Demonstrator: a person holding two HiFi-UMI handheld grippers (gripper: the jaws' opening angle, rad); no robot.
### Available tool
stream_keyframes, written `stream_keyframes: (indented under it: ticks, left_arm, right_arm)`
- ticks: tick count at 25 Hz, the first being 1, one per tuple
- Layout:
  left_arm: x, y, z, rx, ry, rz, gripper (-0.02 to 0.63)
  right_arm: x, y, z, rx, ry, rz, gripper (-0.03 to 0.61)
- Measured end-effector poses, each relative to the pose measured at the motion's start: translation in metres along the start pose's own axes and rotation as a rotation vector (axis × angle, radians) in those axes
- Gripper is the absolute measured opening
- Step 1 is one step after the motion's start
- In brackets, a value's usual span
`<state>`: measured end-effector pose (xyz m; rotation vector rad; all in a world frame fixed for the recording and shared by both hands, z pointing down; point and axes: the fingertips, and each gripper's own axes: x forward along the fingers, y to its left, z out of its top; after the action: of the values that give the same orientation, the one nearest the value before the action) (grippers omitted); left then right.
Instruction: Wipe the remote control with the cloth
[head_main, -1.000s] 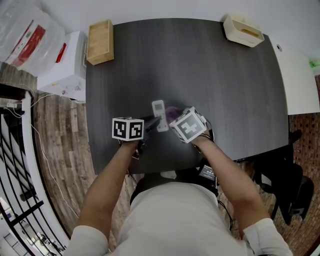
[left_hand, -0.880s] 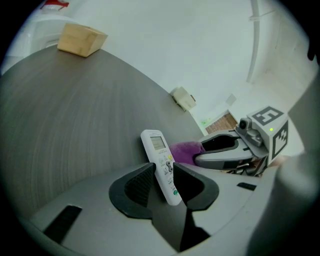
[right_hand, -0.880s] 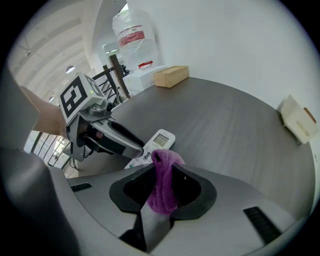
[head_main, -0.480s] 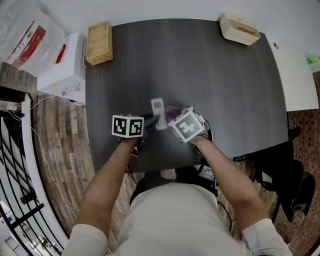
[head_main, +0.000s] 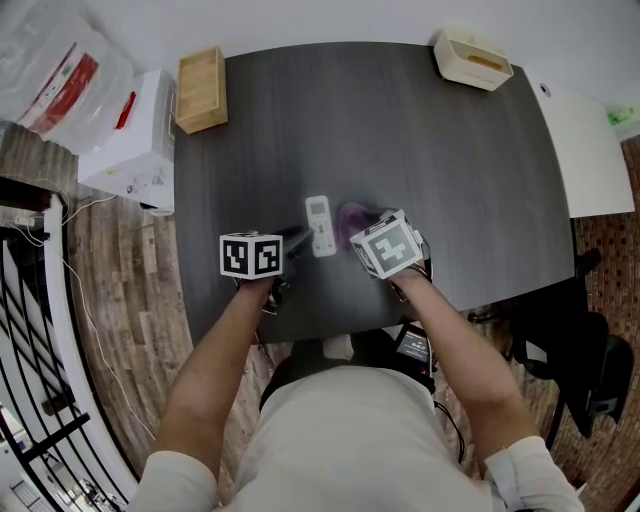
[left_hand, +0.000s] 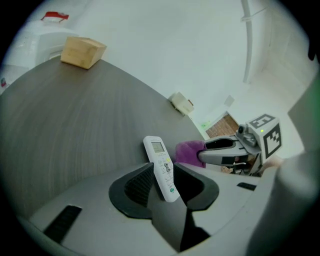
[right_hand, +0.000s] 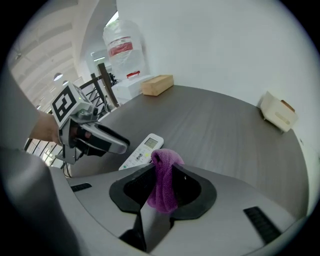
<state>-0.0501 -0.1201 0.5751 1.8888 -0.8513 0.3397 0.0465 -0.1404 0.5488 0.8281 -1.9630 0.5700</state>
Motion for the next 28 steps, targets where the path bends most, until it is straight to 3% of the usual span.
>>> stream_keyframes:
  ticks: [8,19,28]
  left_arm:
    - [-0.051,-0.033,0.011,-0.006,-0.189,-0.108,0.123]
    - [-0.126,-0.084,0.000,0.046,-0.335,-0.284,0.020]
    - [-0.173,-0.120,-0.043,0.036,-0.468,-0.252,0.012]
  right_arm:
    - [-0.043,-0.021,0.005,0.109,-0.139,-0.039,0.107]
    - [-0.099,0.012,-0.008,0.194,-0.295,-0.064,0.107]
    - [-0.138,0.031,-0.030,0.127,-0.363,-0.027,0.107]
